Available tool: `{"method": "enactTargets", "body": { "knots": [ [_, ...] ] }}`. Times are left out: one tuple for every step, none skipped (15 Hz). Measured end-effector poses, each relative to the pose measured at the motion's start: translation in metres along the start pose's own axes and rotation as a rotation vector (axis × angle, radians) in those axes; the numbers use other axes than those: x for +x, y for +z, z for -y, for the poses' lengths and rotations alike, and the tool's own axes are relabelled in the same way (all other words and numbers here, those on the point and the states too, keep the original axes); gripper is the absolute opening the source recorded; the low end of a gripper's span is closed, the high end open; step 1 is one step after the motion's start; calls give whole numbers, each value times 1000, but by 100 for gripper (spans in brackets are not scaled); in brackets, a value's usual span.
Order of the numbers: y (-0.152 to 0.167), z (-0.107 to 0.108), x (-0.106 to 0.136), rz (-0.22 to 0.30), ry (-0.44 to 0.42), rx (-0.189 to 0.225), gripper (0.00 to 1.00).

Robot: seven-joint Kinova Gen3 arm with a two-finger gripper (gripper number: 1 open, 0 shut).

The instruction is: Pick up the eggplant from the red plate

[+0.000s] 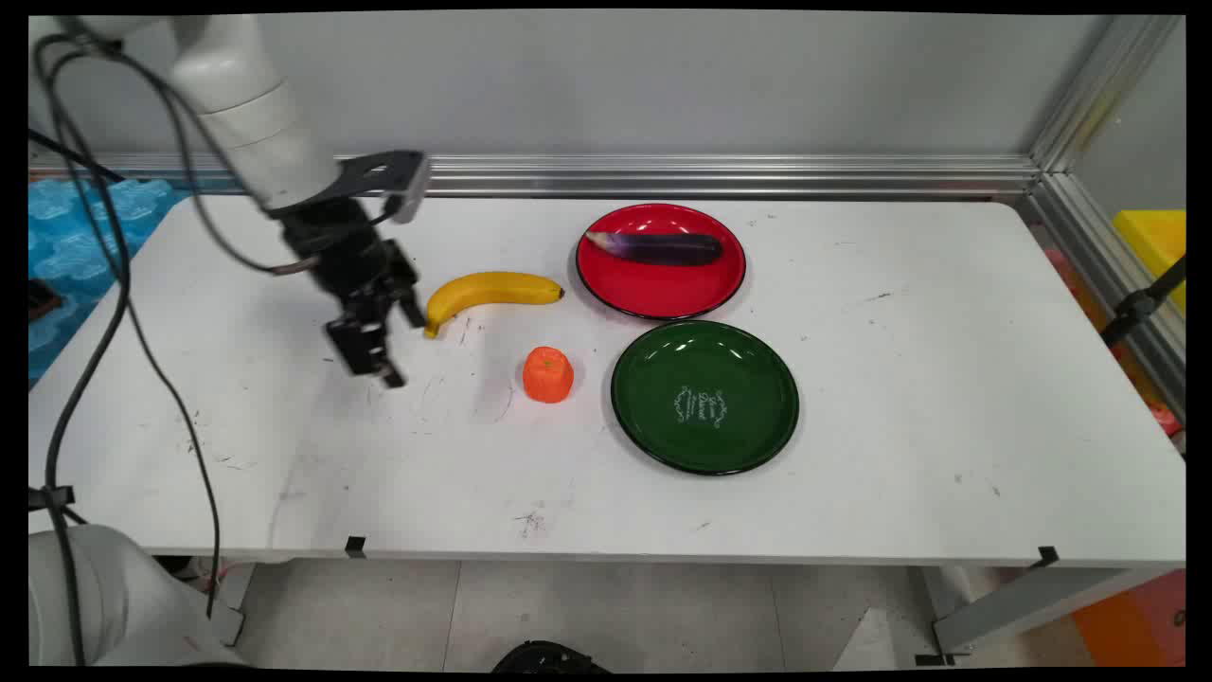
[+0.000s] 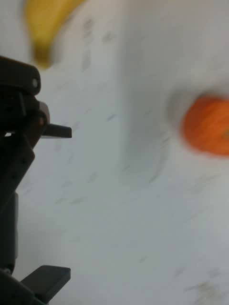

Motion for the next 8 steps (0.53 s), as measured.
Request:
{"method": "enactTargets", "body": {
  "knots": [
    [2, 9, 13, -24, 9, 20, 100],
    [3, 17, 25, -43, 18, 37, 100],
    [5, 26, 39, -66, 29, 59, 100],
    [6, 36, 52, -88, 39, 81, 100],
    [7, 45, 62, -105, 46, 100, 100],
    [8, 54, 72, -123, 52, 121, 100],
    [9, 63, 82, -139, 57, 140, 100],
    [11, 73, 91, -154, 60, 159, 100]
  ]
}}
